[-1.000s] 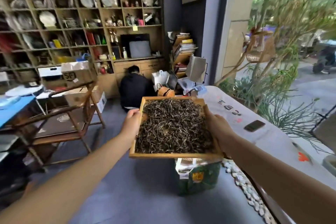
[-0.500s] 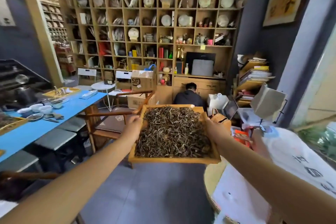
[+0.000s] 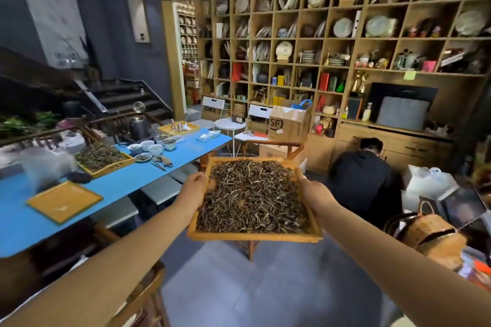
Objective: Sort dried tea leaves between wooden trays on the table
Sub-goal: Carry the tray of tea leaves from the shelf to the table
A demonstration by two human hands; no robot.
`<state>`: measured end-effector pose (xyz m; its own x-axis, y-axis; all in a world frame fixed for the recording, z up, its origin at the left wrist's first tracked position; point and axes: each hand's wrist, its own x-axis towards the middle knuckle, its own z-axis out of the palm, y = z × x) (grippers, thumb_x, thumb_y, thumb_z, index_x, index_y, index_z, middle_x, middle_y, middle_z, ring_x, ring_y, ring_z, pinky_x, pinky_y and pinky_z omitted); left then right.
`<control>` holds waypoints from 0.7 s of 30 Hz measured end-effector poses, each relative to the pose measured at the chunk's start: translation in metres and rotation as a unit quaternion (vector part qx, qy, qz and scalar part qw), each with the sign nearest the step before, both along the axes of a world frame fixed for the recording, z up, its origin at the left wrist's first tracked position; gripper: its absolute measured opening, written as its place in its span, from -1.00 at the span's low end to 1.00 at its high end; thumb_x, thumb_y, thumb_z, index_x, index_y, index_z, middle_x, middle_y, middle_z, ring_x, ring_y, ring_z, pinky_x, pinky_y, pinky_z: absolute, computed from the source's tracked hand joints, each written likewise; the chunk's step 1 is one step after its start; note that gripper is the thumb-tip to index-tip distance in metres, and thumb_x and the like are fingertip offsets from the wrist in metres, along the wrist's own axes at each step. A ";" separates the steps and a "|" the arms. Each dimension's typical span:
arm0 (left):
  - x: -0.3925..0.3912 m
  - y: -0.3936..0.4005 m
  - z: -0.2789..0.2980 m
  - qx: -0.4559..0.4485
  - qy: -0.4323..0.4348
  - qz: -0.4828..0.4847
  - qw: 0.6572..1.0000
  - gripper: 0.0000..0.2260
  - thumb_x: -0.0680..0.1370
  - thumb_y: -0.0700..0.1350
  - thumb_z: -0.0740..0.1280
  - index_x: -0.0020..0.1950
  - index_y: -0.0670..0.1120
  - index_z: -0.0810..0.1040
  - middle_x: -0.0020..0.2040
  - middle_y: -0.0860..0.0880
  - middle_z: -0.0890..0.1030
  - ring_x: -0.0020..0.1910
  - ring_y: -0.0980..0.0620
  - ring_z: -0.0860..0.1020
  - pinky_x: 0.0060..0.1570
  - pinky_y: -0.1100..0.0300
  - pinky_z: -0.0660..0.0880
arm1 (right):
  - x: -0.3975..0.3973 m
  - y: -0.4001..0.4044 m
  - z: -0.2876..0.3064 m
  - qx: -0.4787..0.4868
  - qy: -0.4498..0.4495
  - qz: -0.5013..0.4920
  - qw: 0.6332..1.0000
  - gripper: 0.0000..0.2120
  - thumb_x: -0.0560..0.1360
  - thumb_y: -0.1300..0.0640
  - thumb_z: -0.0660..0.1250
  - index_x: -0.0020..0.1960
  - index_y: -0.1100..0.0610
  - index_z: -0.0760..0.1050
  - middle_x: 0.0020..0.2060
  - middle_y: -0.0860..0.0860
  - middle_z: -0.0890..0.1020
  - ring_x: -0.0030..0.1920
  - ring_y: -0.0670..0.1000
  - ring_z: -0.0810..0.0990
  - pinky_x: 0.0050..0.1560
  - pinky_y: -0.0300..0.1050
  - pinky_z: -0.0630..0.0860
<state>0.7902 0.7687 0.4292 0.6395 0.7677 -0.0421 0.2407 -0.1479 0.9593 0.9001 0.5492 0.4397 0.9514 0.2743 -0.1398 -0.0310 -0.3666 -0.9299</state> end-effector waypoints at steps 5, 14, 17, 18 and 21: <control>0.042 0.082 0.008 -0.008 -0.011 0.060 0.998 -0.68 0.62 -0.20 0.11 -0.34 -0.05 0.33 -0.38 -0.03 0.35 -0.40 0.01 0.32 -0.38 0.15 0.20 | 0.057 0.095 -0.001 0.039 0.026 0.036 0.998 -0.51 0.57 -0.13 0.08 0.26 0.23 0.44 0.21 0.18 0.54 0.22 0.21 0.49 0.31 0.16 0.37; 0.105 0.208 0.014 0.003 0.002 0.100 0.995 -0.83 0.61 -0.10 0.10 0.10 -0.06 0.45 -0.08 -0.09 0.47 -0.18 -0.02 0.42 -0.22 0.13 0.31 | 0.145 0.236 0.004 0.033 0.018 0.113 0.993 -0.59 0.55 -0.18 0.08 0.08 0.08 0.52 0.06 0.12 0.61 0.02 0.09 0.54 0.12 -0.02 0.42; 0.126 0.244 0.008 -0.015 0.003 0.125 0.992 -0.78 0.60 -0.08 0.09 0.18 -0.04 0.45 0.01 -0.12 0.46 -0.17 -0.03 0.44 -0.15 0.14 0.37 | 0.179 0.280 0.001 -0.004 -0.014 0.131 0.991 -0.61 0.60 -0.10 0.02 -0.03 0.14 0.50 0.10 0.19 0.58 -0.06 0.06 0.52 0.05 -0.06 0.39; 0.132 0.255 0.006 -0.024 0.004 0.134 0.991 -0.77 0.60 -0.07 0.09 0.19 -0.03 0.45 0.00 -0.12 0.47 -0.19 -0.02 0.44 -0.21 0.15 0.36 | 0.190 0.294 -0.001 -0.011 -0.012 0.131 0.991 -0.61 0.60 -0.07 0.02 -0.05 0.15 0.51 0.11 0.20 0.58 -0.08 0.06 0.52 0.05 -0.07 0.36; 0.154 0.289 0.000 -0.036 0.012 0.161 0.986 -0.79 0.60 -0.05 0.07 0.18 0.03 0.42 -0.13 -0.06 0.48 -0.24 -0.01 0.43 -0.37 0.17 0.31 | 0.225 0.340 -0.008 -0.039 -0.022 0.156 0.987 -0.57 0.60 -0.05 0.02 0.13 0.22 0.51 0.19 0.22 0.54 0.14 0.18 0.49 0.14 -0.08 0.34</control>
